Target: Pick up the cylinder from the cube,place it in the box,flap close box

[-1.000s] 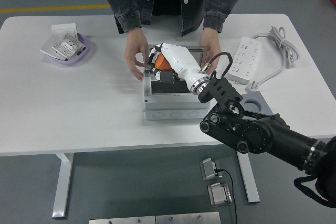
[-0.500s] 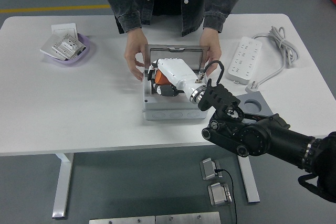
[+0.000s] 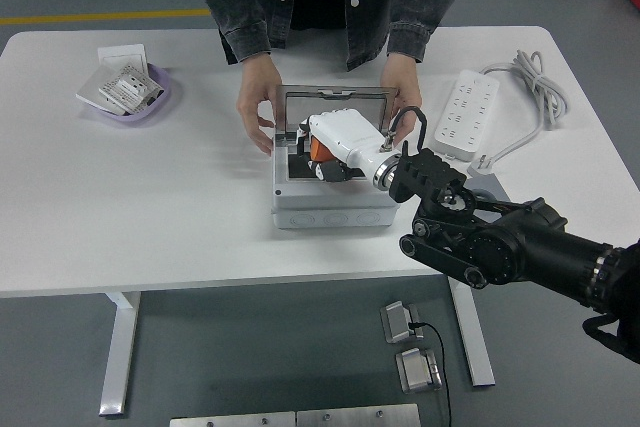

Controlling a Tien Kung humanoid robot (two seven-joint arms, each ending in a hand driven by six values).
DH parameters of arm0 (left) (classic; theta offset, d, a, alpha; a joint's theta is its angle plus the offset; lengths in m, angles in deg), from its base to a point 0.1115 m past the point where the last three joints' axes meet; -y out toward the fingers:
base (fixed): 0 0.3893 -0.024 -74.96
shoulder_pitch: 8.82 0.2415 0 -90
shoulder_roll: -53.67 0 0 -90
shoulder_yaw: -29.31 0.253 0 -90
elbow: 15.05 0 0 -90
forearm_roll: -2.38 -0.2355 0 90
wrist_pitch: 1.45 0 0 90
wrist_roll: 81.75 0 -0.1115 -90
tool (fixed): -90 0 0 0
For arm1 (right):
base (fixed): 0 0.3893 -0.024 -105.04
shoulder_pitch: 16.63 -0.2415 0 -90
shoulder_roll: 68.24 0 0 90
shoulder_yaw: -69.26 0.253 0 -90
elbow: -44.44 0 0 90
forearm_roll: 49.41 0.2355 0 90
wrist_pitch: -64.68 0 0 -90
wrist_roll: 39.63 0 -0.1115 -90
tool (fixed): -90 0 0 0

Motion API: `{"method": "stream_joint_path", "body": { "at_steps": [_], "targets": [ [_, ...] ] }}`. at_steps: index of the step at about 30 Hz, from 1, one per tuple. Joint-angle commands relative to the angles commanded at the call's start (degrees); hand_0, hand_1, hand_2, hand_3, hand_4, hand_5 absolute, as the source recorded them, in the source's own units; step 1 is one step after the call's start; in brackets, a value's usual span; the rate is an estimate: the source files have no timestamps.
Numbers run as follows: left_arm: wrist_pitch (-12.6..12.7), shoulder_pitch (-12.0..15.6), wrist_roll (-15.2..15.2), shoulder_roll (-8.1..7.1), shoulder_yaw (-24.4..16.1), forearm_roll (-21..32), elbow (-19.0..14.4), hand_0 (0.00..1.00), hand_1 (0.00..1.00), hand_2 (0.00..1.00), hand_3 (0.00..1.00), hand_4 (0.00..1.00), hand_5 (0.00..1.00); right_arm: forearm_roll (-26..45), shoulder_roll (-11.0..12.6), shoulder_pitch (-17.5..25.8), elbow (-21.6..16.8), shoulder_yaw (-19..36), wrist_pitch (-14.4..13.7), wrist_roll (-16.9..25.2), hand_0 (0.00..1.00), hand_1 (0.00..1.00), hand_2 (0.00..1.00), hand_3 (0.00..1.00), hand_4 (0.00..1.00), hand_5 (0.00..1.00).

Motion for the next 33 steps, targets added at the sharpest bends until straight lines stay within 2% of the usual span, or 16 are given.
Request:
{"method": "stream_joint_path", "body": {
  "at_steps": [8, 9, 14, 15, 19, 20, 25, 26, 31, 33],
  "targets": [
    [0.0, -0.3, 0.0, 0.08, -0.2, -0.3, -0.1, 0.627, 0.648, 0.613, 0.629, 0.656, 0.186, 0.7, 0.0, 0.1, 0.6, 2.7, 2.7, 1.7, 0.002, 0.029, 0.299, 0.24, 0.002, 0.002],
    [0.0, -0.3, 0.0, 0.09, -0.2, -0.3, -0.1, 0.627, 0.649, 0.613, 0.629, 0.655, 0.186, 0.6, 0.0, 0.2, 0.6, 2.9, 2.8, 1.8, 0.002, 0.101, 0.471, 0.543, 0.502, 0.002],
    [0.0, -0.3, 0.0, 0.07, 0.0, -0.2, 0.0, 0.627, 0.649, 0.613, 0.629, 0.655, 0.186, 0.5, 0.1, 0.3, 0.8, 3.5, 3.4, 2.1, 0.002, 0.101, 0.471, 0.543, 0.502, 0.002],
    [0.0, -0.3, 0.0, 0.06, 0.0, -0.2, 0.0, 0.627, 0.648, 0.613, 0.628, 0.654, 0.184, 0.4, 0.2, 0.4, 0.8, 3.5, 3.4, 2.1, 0.134, 0.288, 0.603, 0.658, 0.679, 0.249],
    [0.0, -0.4, 0.0, 0.02, 0.0, -0.2, 0.0, 0.627, 0.648, 0.613, 0.628, 0.654, 0.184, 0.5, 0.2, 0.6, 0.9, 3.6, 3.5, 2.2, 0.134, 0.288, 0.603, 0.658, 0.679, 0.249],
    [0.0, -0.4, 0.0, 0.03, -0.1, -0.2, 0.0, 0.627, 0.648, 0.612, 0.628, 0.654, 0.184, 0.5, 0.2, 0.6, 0.9, 3.7, 3.5, 2.3, 0.347, 0.384, 0.599, 0.645, 0.858, 0.542],
    [0.0, -0.5, 0.0, 0.11, 0.1, -0.1, 0.0, 0.627, 0.648, 0.612, 0.628, 0.654, 0.184, 0.7, 0.3, 0.8, 0.7, 3.9, 3.1, 2.5, 0.347, 0.384, 0.599, 0.645, 0.858, 0.542],
    [0.0, -0.4, 0.0, 0.12, 0.1, -0.1, 0.0, 0.627, 0.648, 0.613, 0.629, 0.654, 0.183, 0.8, 0.4, 0.9, 0.5, 4.0, 3.1, 2.6, 0.45, 0.429, 0.601, 0.651, 0.919, 0.584],
    [0.0, -0.4, 0.0, 0.19, 0.3, 0.1, 0.0, 0.627, 0.648, 0.613, 0.629, 0.654, 0.183, 1.7, 1.2, 1.5, -1.0, 5.0, 2.9, 2.7, 0.45, 0.429, 0.601, 0.651, 0.919, 0.584],
    [0.0, -0.3, 0.0, 0.21, 0.3, 0.0, 0.0, 0.627, 0.648, 0.612, 0.628, 0.654, 0.185, 1.8, 1.5, 1.8, -1.7, 5.5, 2.9, 2.8, 0.486, 0.436, 0.603, 0.654, 0.927, 0.589]
  ]
}}
